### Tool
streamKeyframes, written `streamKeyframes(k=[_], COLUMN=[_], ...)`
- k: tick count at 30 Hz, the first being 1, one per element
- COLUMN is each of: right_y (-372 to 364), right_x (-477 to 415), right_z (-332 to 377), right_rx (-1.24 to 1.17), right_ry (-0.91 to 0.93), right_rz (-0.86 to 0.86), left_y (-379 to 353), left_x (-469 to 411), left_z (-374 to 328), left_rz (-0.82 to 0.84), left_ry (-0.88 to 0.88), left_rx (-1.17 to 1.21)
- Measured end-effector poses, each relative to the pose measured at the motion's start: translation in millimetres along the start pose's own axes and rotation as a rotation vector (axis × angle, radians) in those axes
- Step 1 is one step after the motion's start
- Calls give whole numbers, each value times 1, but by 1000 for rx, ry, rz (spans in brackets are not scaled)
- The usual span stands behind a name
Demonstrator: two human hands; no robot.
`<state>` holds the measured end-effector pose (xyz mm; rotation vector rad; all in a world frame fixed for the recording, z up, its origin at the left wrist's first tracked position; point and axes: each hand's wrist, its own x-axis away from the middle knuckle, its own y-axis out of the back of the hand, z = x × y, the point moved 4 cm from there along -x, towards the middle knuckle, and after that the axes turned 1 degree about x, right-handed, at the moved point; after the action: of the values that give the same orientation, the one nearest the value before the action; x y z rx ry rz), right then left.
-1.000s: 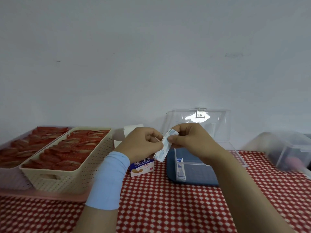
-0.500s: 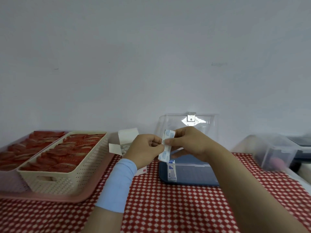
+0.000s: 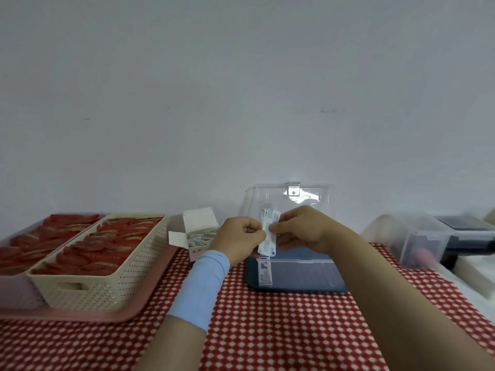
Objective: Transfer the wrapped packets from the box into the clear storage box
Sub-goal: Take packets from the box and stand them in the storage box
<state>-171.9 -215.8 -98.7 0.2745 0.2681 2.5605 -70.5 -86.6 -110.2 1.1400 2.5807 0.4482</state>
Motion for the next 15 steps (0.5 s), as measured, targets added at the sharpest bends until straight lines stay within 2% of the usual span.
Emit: streamKeyframes(k=[5,7,10,13,15], right_y=[20,23,14,5,0], right_x=[-16,-23,-37,-46,-49], right_z=[-12,-23,-39,-43,-44], right_rx=[188,343,572,743,755], right_ry=[-32,-97,-214,-311,-399], right_rz=[-185,-211,-126,-71,-19], left_y=[11,9,-3,-8,-17], left_x=[-4,-5,-8,-16,-19], left_z=[11,22,34,40,43], left_rz=[-60,13,191,178,253], left_ry=[-33,50,175,197,193], left_rx=[-327,-392,-496,-501,-477])
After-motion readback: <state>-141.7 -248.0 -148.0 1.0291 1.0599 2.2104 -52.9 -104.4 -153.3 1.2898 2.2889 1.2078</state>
